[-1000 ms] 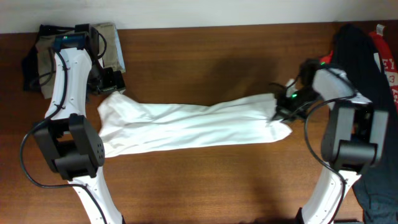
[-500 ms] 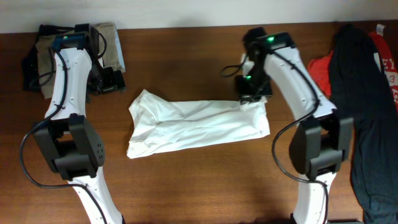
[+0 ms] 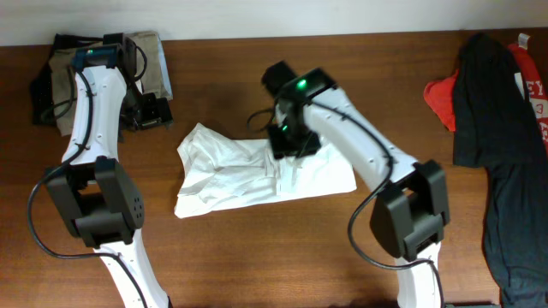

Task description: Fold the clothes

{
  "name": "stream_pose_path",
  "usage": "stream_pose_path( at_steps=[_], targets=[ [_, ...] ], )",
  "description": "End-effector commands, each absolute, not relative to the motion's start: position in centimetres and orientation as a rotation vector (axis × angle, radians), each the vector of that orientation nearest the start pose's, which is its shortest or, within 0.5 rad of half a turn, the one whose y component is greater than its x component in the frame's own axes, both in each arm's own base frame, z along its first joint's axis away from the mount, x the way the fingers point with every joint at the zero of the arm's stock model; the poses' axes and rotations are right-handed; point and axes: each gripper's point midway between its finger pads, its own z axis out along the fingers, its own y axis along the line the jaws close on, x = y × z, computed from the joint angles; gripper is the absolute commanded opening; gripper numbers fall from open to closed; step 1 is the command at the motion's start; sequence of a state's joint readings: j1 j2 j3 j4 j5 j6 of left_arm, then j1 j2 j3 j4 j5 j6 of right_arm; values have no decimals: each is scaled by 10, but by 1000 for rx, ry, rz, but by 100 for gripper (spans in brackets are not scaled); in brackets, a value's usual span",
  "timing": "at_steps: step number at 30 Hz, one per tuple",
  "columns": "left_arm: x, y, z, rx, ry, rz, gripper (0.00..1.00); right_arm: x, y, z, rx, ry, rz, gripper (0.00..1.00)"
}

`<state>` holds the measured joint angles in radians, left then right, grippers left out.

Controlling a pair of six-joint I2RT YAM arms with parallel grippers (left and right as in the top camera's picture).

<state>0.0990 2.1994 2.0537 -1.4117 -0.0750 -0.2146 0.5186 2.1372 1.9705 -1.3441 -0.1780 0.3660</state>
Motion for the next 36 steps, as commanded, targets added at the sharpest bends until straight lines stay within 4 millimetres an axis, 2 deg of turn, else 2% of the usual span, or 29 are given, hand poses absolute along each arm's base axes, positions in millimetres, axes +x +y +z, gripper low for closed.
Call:
stream_pose_path(
  at_steps=[1, 3, 4, 8, 10, 14, 17, 18, 19, 21, 23, 24, 25, 26, 27, 28, 30, 32, 33, 34, 36],
  targets=[
    [428, 54, 110, -503, 3070, 97, 99, 380, 168, 127, -76, 3141, 112, 53],
    [428, 54, 110, -502, 3070, 96, 99, 364, 146, 117, -59, 3252, 134, 51],
    [428, 54, 110, -502, 3069, 95, 99, 359, 149, 111, -98, 3277, 199, 52],
    [426, 53, 110, -501, 3078, 97, 99, 350, 190, 70, -129, 3272, 484, 56],
    [426, 53, 110, -501, 3077, 97, 99, 351, 209, 64, -155, 3235, 612, 56],
    [426, 53, 110, -501, 3078, 97, 99, 355, 224, 55, -165, 3187, 641, 57],
    [426, 53, 110, -501, 3078, 98, 99, 371, 231, 56, -151, 3120, 663, 29],
    [426, 53, 110, -501, 3078, 98, 99, 376, 232, 56, -157, 3095, 663, 14],
    [426, 53, 110, -501, 3078, 98, 99, 390, 238, 58, -173, 3030, 683, 4],
    [426, 54, 110, -500, 3078, 100, 99, 412, 247, 64, -182, 2924, 716, 4],
    [426, 54, 110, -500, 3077, 104, 99, 430, 241, 66, -108, 2872, 643, 4],
    [426, 54, 110, -500, 3078, 104, 99, 429, 228, 69, -83, 2899, 586, 15],
    [426, 54, 110, -500, 3077, 103, 99, 427, 218, 77, -51, 2929, 564, 15],
    [426, 54, 110, -500, 3077, 104, 99, 424, 204, 93, -10, 2951, 552, 19],
    [426, 54, 110, -500, 3076, 104, 99, 420, 192, 108, -15, 2971, 537, 60],
    [426, 54, 110, -500, 3076, 103, 99, 413, 187, 112, -27, 3002, 529, 92],
    [429, 54, 110, -499, 3066, 101, 99, 395, 189, 100, -35, 3084, 504, 95],
    [428, 54, 110, -500, 3069, 101, 99, 386, 213, 78, -57, 3114, 499, 94],
    [427, 54, 110, -500, 3073, 101, 99, 385, 216, 66, -12, 3126, 442, 91],
    [426, 54, 110, -501, 3078, 103, 99, 382, 215, 56, 40, 3139, 366, 86],
    [425, 54, 110, -501, 3080, 102, 99, 382, 207, 48, 139, 3141, 242, 80]
  ],
)
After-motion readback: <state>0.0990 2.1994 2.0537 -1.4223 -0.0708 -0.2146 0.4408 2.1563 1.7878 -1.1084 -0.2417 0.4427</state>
